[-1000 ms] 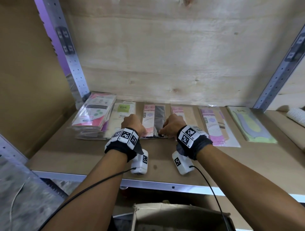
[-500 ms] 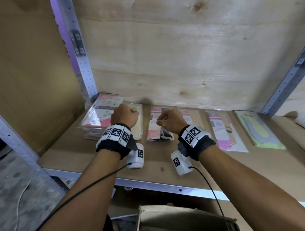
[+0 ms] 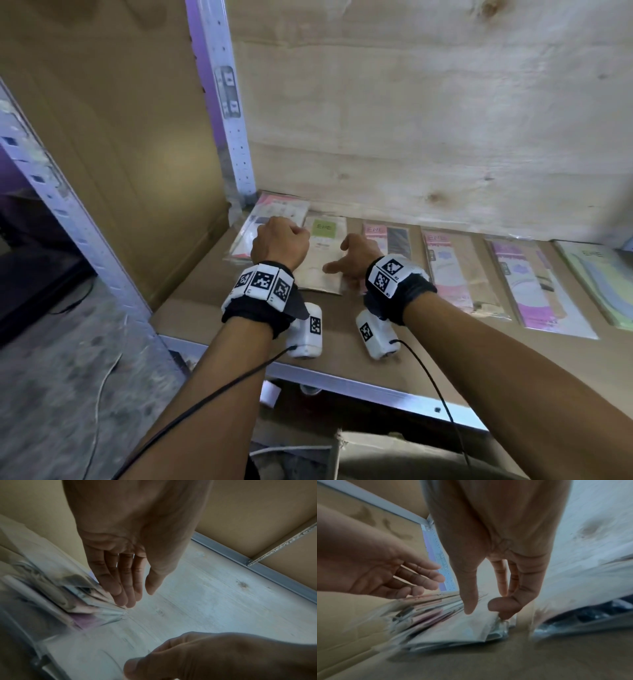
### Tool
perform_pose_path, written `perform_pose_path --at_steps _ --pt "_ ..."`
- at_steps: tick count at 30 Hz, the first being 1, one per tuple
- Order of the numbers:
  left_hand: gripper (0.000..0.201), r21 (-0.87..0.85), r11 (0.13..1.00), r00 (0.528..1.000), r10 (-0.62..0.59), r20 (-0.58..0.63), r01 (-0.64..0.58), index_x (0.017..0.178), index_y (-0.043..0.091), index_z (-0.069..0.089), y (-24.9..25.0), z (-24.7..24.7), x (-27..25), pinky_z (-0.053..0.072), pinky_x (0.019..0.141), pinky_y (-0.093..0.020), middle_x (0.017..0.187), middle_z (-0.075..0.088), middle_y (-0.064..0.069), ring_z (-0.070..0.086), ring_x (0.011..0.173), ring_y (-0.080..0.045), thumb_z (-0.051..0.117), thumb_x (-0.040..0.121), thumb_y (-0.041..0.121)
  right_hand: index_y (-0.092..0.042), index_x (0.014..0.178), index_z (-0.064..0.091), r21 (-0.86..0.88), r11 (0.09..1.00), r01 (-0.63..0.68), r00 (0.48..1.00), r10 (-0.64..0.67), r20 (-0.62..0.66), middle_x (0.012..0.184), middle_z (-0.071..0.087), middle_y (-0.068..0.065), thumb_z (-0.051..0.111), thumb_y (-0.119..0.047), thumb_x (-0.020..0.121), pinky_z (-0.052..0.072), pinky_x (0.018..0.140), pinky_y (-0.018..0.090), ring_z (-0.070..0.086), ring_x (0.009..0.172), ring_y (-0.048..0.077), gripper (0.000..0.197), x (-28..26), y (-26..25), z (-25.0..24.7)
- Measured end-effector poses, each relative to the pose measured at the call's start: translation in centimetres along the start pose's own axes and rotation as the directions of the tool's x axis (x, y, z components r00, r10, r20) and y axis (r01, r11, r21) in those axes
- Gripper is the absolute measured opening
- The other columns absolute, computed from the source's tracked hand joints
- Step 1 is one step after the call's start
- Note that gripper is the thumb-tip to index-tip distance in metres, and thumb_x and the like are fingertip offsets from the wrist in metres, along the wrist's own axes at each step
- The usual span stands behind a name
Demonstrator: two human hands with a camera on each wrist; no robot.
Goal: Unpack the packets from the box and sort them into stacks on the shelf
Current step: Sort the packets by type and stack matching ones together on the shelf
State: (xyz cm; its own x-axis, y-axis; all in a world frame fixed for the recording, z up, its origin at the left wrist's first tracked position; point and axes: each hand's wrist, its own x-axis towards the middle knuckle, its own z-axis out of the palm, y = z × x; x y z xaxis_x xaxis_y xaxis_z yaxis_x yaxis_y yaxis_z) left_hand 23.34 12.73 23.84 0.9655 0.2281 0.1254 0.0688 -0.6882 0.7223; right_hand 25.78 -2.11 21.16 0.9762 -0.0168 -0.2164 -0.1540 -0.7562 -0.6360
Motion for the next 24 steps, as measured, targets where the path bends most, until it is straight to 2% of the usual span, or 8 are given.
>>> perform_pose_path --at_steps 2,4,10,13,15,17,19,24 --pt "0.027 0.011 1.0 1.0 0.003 -0.004 -0.003 0.087 0.016 0.078 -0.1 -0.1 0.0 0.056 0.09 -0.042 0.093 0.076 -0.009 0.07 0.092 -0.033 0.056 0.091 0.032 -0.009 0.127 0.048 -0.065 0.998 -0.01 1.0 0.009 -0.006 0.124 0.055 0.014 0.086 -0.031 0.073 0.055 0.084 0.041 0.061 0.104 0.03 0.069 0.1 -0.1 0.3" --pt "0.029 0.016 1.0 1.0 -0.001 -0.016 0.001 0.082 0.013 0.077 -0.2 -0.1 0.0 0.057 0.087 -0.041 0.088 0.076 -0.01 0.07 0.09 -0.034 0.056 0.089 0.032 -0.009 0.129 0.046 -0.074 0.997 -0.027 1.0 0.027 -0.004 0.129 0.052 0.014 0.086 -0.028 0.073 0.05 0.098 0.046 0.055 0.115 0.032 0.071 0.1 -0.2 0.5" --pt "0.026 0.012 1.0 1.0 0.006 0.008 -0.006 0.085 0.013 0.078 -0.4 0.0 -0.1 0.057 0.09 -0.042 0.094 0.076 -0.011 0.07 0.093 -0.034 0.059 0.091 0.03 -0.011 0.135 0.042 -0.056 0.995 -0.08 0.997 0.08 -0.006 0.131 0.054 0.014 0.084 -0.025 0.076 0.05 0.1 0.047 0.056 0.118 0.032 0.075 0.3 0.0 0.0" --pt "0.024 0.006 1.0 1.0 0.006 0.013 -0.006 0.085 0.013 0.078 -0.4 0.1 -0.2 0.056 0.091 -0.043 0.095 0.075 -0.012 0.069 0.095 -0.034 0.06 0.091 0.027 -0.006 0.131 0.046 0.03 0.993 -0.111 0.993 0.11 0.04 0.122 0.062 0.016 0.083 -0.019 0.076 0.054 0.093 0.045 0.063 0.11 0.032 0.067 0.4 0.2 -0.5" --pt "0.023 -0.015 1.0 1.0 0.002 0.028 -0.002 0.082 0.012 0.078 -0.4 0.3 -0.2 0.057 0.09 -0.043 0.092 0.076 -0.012 0.069 0.093 -0.035 0.06 0.09 0.024 0.001 0.118 0.06 0.122 0.984 -0.129 0.989 0.119 0.087 0.101 0.068 0.017 0.082 -0.014 0.076 0.055 0.08 0.04 0.065 0.088 0.03 0.051 0.4 0.4 -1.1" --pt "0.022 -0.075 0.997 0.998 0.0 0.068 0.005 0.083 0.01 0.077 -0.4 0.5 -0.1 0.058 0.09 -0.043 0.09 0.076 -0.013 0.071 0.093 -0.036 0.059 0.089 0.02 0.008 0.107 0.068 0.266 0.953 -0.146 0.986 0.118 0.117 0.078 0.063 0.016 0.079 -0.007 0.077 0.051 0.066 0.038 0.057 0.067 0.026 0.036 0.3 0.8 -1.8" --pt "0.02 -0.171 0.985 0.994 -0.011 0.109 0.03 0.088 0.009 0.076 -0.2 0.8 0.1 0.059 0.09 -0.044 0.089 0.077 -0.014 0.072 0.094 -0.035 0.059 0.089 0.019 0.01 0.105 0.069 0.381 0.913 -0.149 0.988 0.117 0.104 0.067 0.057 0.012 0.075 0.0 0.079 0.044 0.055 0.032 0.049 0.054 0.021 0.028 -0.2 1.5 -2.6" --pt "0.012 -0.308 0.948 0.983 -0.027 0.18 0.082 0.085 0.019 0.067 0.5 1.8 0.1 0.062 0.085 -0.042 0.096 0.076 -0.013 0.076 0.082 -0.028 0.061 0.092 0.026 0.001 0.091 0.068 0.5 0.861 -0.097 0.995 0.081 0.054 0.072 0.058 0.011 0.072 0.006 0.081 0.04 0.048 0.026 0.047 0.053 0.016 0.012 -1.9 2.4 -4.7"
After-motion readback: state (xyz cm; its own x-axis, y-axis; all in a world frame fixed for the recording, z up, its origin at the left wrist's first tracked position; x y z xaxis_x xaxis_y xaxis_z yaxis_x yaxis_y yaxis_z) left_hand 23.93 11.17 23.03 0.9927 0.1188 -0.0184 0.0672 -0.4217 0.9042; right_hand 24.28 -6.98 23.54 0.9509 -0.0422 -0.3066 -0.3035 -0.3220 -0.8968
